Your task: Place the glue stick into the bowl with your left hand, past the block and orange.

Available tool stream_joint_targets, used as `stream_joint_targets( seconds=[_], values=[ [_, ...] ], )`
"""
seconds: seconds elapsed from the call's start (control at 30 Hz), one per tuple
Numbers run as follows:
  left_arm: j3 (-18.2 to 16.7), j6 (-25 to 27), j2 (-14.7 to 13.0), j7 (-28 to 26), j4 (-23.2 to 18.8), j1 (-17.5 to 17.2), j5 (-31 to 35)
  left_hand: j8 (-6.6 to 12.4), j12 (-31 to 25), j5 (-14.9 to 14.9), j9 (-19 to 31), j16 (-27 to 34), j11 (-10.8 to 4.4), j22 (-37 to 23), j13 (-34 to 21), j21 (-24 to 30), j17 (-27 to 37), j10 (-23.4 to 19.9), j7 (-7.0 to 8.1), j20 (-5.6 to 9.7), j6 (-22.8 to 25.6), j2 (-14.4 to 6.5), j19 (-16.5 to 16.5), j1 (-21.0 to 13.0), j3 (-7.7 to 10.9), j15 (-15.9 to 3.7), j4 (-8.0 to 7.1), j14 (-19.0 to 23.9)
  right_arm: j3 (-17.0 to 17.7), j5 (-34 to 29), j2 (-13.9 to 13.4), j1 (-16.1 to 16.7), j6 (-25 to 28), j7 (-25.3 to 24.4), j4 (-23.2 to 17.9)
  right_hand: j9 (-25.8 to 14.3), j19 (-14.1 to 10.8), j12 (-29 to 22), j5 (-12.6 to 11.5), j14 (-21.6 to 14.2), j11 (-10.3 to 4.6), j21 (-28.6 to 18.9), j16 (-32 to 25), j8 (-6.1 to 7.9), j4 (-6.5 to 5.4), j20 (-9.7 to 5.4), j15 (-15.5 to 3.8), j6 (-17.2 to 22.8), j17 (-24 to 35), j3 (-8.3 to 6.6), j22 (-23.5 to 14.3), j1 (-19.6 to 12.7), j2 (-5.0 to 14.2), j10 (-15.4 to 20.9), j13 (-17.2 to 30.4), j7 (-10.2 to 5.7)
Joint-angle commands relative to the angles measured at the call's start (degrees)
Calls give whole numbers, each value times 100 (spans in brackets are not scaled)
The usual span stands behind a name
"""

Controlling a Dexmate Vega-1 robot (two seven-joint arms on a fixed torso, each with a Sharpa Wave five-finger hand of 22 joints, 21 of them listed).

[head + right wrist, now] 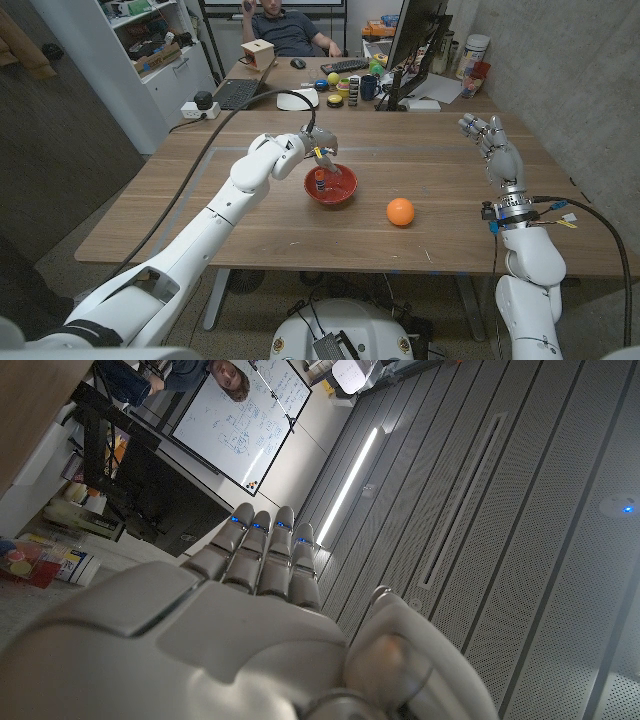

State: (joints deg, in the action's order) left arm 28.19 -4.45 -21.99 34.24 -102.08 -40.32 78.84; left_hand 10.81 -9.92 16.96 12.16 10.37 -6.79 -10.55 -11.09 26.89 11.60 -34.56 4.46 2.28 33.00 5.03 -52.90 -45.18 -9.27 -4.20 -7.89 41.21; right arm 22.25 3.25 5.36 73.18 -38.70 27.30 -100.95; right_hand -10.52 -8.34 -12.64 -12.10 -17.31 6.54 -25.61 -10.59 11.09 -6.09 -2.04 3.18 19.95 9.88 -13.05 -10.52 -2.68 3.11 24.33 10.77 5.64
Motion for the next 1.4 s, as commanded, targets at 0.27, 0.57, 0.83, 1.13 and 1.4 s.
stream_joint_targets(
  seconds=[0.27, 0.57, 0.83, 1.13, 1.4],
  values=[
    [-245, 22, 46, -66, -253, -26, -249, -3, -5, 76, 9, 7, 65, -5, -21, -188, 18, 302, 68, -200, -347, -41, 315, 128, -140, -403, -8, -395, 30, -28, -12, -88, -9, 18, 125, -31, -20, 3, -10, -28, 37, 43, -1, 19, -21, -6, 28, 19, 18, 21, -25, -59, 15, -8, 17, 46],
    [-387, 7, 27, -98, -401, -69, -374, -116, -29, 135, -7, 44, 91, -3, -24, -361, 11, 656, 157, -384, -1231, -122, 546, 223, -242, -334, -27, -701, 24, -43, -7, -91, 1, 17, 116, -31, -22, 2, -8, -31, 32, 53, -1, 16, -22, -9, 16, 15, 19, 27, -26, -56, 17, -5, 17, 43],
    [-474, 10, 66, 122, -472, -48, -545, -119, -43, 168, -32, 49, 149, -4, -24, -442, 4, 818, 218, -401, -1862, -160, 613, 293, -317, -302, -34, -848, 12, -57, 13, -75, 1, 9, 87, -31, -29, -7, -6, -43, 15, 58, -5, 19, -23, -15, 6, 24, 20, 31, -27, -54, 18, 17, 18, 29],
    [-544, 21, 67, 147, -550, -63, -594, -66, -65, 176, -41, 55, 174, -6, -25, -496, 4, 831, 270, -470, -1894, -172, 700, 349, -356, -278, -48, -905, 18, -79, 6, -63, -15, 0, 59, -33, -48, -30, -5, -93, -56, 70, -19, 36, -28, -23, -55, 75, 22, 43, -27, -47, 19, 77, 21, -24],
    [-592, 62, 110, 198, -624, -44, -626, -53, -72, 180, -48, 64, 243, -7, -25, -517, 3, 847, 285, -494, -1945, -155, 716, 408, -401, -270, -60, -924, 5, -20, -25, -86, 18, 44, 99, -34, -53, -48, -6, -125, -105, 82, -26, 45, -32, -25, -112, 106, 24, 55, -28, -38, 14, 122, 24, -65]
  ],
)
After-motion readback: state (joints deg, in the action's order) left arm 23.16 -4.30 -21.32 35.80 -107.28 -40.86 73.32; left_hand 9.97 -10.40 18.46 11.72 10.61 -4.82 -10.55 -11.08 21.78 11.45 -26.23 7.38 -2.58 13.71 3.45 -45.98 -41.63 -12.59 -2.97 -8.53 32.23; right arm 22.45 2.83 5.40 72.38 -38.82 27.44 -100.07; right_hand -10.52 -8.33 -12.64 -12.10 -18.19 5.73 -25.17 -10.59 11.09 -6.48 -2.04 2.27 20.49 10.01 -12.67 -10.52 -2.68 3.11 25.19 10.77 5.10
